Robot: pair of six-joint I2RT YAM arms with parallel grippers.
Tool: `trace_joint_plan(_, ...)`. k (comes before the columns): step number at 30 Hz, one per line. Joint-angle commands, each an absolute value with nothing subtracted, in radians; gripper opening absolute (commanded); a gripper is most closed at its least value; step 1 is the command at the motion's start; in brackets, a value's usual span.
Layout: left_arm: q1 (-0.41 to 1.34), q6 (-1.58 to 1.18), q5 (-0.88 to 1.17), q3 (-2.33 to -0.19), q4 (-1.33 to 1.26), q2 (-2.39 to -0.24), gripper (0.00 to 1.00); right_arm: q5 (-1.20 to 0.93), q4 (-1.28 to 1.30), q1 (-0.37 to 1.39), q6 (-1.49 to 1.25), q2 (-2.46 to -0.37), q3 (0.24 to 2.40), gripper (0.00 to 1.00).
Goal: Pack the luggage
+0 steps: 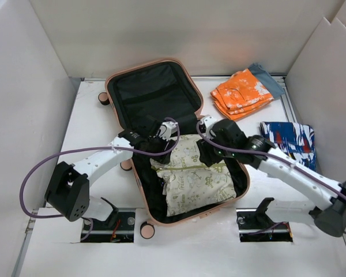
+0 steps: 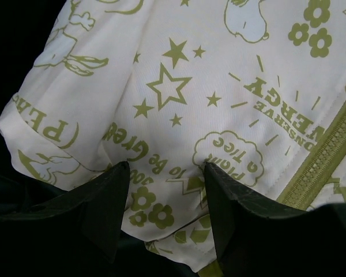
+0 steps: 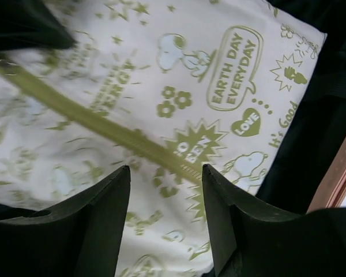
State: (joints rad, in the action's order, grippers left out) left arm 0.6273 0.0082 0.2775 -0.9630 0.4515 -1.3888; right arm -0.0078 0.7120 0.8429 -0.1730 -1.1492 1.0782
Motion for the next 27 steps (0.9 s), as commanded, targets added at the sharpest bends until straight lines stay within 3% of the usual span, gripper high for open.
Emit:
trace_joint_plan(1,0.627,0.023,0.259,-0.966,0.426,-1.385,0.52,-0.096,0.718,0.773,-0.011,-1.215,1.126,0.58)
trace_joint_plan(10,0.627,0.014,0.233,-0.966,0.436,-1.353,0.52,-0.106,0.672,0.772,-0.054,-1.204,1.062,0.58)
trace_joint_plan(18,0.604,0.005,0.195,-0.945,0.417,-1.342,0.53,-0.051,0.609,1.0,-0.221,-1.16,1.019,0.58)
trace_joint_plan(27,0.583,-0.005,0.215,-0.954,0.417,-1.302,0.53,-0.063,0.485,1.181,-0.268,-1.276,1.023,0.58)
